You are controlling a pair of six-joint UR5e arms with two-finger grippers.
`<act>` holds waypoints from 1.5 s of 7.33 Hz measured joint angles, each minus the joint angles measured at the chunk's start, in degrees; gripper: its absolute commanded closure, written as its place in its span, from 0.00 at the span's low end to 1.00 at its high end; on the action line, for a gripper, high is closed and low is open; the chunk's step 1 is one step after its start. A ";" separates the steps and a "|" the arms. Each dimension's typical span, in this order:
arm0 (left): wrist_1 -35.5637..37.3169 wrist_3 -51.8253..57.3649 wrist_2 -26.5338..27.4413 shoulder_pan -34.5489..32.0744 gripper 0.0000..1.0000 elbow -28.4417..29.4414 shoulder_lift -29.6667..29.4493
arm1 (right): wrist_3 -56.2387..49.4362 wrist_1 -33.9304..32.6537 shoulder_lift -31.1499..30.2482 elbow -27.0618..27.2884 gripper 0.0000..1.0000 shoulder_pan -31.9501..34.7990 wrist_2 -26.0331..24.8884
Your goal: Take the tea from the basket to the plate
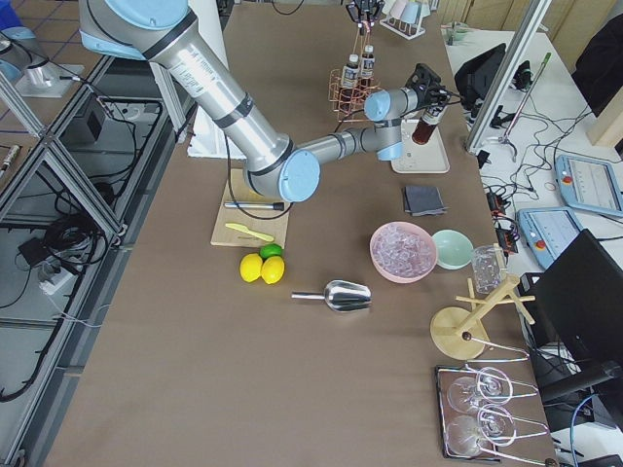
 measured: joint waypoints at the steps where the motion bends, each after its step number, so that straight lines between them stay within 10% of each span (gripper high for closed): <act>1: 0.09 3.02 -1.77 -3.54 1.00 -0.02 2.70 | 0.06 0.16 0.10 -1.10 1.00 -0.56 -0.98; 11: 4.07 56.84 -2.42 -24.44 1.00 7.78 22.36 | -3.66 0.96 3.38 -10.25 1.00 -3.99 -9.22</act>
